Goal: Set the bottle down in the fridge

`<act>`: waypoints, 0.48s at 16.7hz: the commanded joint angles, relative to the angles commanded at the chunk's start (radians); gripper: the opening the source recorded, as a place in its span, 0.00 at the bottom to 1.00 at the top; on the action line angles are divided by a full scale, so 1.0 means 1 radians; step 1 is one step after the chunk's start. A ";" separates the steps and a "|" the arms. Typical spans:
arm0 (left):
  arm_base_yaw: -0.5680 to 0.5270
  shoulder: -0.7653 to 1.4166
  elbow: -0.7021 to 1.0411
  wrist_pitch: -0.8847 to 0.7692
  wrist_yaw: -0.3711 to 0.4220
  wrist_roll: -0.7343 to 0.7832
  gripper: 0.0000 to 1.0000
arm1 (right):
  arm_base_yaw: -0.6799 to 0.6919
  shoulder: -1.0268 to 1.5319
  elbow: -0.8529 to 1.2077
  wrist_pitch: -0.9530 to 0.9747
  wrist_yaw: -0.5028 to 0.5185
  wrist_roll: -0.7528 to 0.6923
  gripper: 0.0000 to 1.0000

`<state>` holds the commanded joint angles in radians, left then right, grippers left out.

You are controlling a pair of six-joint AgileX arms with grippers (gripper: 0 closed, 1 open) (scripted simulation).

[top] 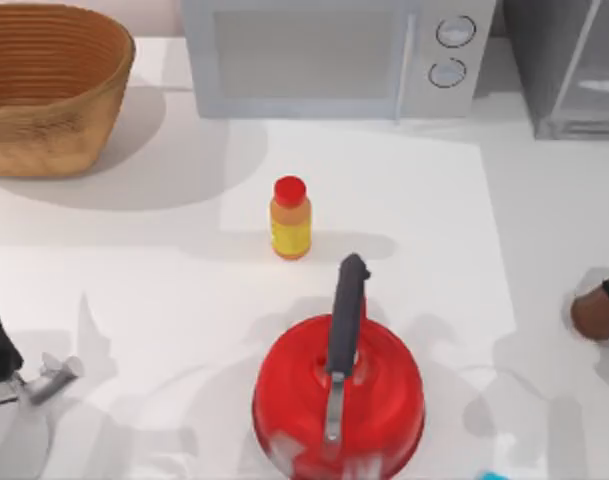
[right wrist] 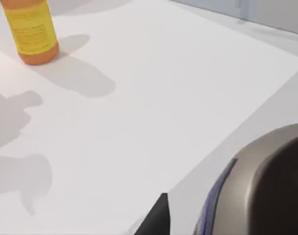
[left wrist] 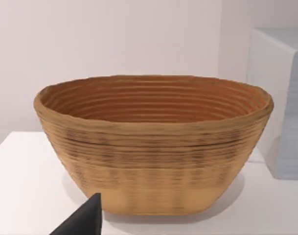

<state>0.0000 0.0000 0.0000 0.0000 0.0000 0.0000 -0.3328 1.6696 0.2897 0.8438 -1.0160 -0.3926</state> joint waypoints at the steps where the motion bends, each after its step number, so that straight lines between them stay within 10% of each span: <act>1: 0.000 0.000 0.000 0.000 0.000 0.000 1.00 | -0.038 -0.034 0.021 -0.075 -0.038 -0.027 0.01; 8: 0.000 0.000 0.000 0.000 0.000 0.000 1.00 | -0.169 -0.169 0.102 -0.314 -0.195 -0.149 0.01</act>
<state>0.0000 0.0000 0.0000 0.0000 0.0000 0.0000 -0.5021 1.5009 0.3919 0.5301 -1.2111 -0.5419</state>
